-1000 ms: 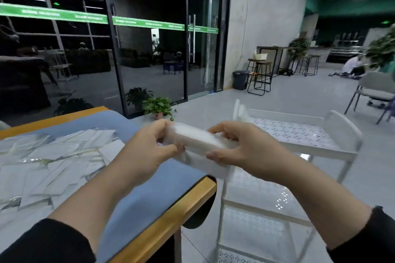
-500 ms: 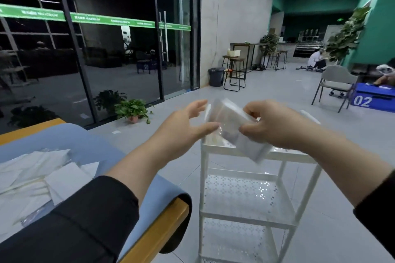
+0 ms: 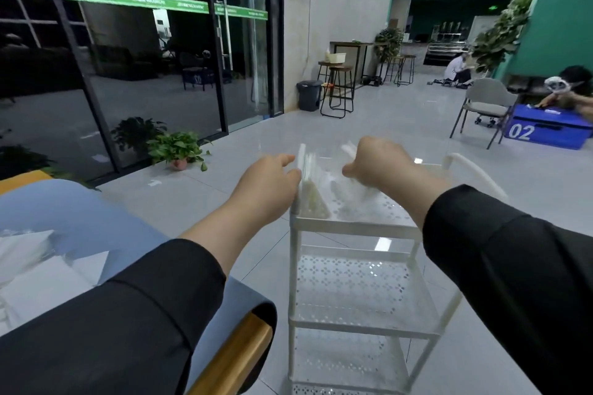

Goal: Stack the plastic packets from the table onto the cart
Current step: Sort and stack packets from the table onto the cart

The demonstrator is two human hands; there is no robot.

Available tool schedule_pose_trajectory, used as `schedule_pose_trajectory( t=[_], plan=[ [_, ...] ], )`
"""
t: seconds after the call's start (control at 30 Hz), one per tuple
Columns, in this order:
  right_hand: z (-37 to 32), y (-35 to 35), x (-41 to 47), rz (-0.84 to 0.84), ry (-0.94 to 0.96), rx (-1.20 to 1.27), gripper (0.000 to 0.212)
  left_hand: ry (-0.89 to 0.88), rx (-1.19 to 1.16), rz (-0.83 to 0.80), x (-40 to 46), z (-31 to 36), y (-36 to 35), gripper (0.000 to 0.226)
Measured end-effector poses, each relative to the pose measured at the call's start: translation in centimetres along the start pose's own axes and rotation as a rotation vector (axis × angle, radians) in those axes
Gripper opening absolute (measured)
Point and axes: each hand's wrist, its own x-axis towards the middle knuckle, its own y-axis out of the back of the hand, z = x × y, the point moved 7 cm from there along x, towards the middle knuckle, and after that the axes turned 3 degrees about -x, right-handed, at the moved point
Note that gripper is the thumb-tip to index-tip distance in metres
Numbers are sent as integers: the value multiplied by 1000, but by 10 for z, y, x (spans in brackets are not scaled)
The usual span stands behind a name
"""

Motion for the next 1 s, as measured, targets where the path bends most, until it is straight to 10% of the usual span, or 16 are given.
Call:
schedule_pose_trajectory(
  t=[0.23,0.4,0.63,1.0],
  plan=[
    [-23,-20,-5,-135,-1,102,30,-42,87,0,4,-4,-10,44],
    [-13,-33,-6,-260,-125,479,76,-44,54,-4,5,-9,-9,44],
    [-2,-37,-18,-146,34,675,31,-118,106,3,1,-7,-10,48],
    [8,-44,-24,-128,-14,762,28,-314,676,-97,14,18,-31,72]
  ],
)
